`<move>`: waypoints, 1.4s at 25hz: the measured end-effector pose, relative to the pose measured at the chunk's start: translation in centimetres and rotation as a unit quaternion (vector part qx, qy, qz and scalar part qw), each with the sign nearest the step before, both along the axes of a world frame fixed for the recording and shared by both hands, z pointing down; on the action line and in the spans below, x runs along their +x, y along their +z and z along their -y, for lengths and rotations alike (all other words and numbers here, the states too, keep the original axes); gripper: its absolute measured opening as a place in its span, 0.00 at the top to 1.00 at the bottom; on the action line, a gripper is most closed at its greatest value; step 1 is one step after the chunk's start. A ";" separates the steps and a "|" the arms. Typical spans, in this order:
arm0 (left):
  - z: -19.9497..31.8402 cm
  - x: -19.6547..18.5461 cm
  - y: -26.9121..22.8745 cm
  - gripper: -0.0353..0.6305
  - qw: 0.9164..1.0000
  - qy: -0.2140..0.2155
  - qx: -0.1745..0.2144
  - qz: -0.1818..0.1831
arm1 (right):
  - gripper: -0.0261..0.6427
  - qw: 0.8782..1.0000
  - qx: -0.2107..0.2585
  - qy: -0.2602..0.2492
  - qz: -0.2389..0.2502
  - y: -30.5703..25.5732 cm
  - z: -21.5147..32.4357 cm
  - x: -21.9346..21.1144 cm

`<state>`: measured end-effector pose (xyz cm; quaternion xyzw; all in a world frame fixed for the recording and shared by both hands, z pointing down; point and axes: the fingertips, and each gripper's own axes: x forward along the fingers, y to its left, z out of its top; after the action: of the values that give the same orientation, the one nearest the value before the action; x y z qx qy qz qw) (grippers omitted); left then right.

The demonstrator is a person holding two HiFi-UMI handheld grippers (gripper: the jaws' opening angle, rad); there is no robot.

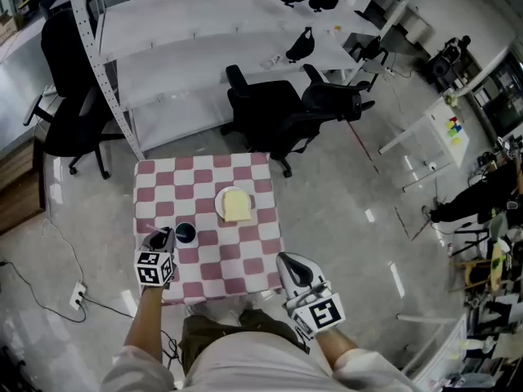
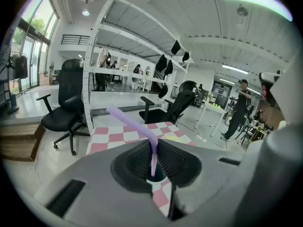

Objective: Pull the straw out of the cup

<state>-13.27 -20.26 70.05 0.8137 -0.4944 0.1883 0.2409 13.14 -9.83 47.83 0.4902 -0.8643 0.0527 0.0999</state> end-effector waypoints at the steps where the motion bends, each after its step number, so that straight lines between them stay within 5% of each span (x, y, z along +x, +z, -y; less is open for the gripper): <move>1: -0.2 0.0 -0.7 0.90 1.000 0.003 0.005 -0.001 | 0.95 1.000 0.001 -0.002 0.002 0.0 0.1 -0.2; 35: -7.4 0.7 -22.2 0.90 0.985 0.066 0.161 0.010 | 0.95 0.998 0.033 -0.045 0.032 -1.7 1.9 -4.0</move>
<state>-12.58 -12.86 47.80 0.8709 -0.4655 0.1300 0.0887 9.10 -11.71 46.12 0.4518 -0.8895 0.0353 0.0577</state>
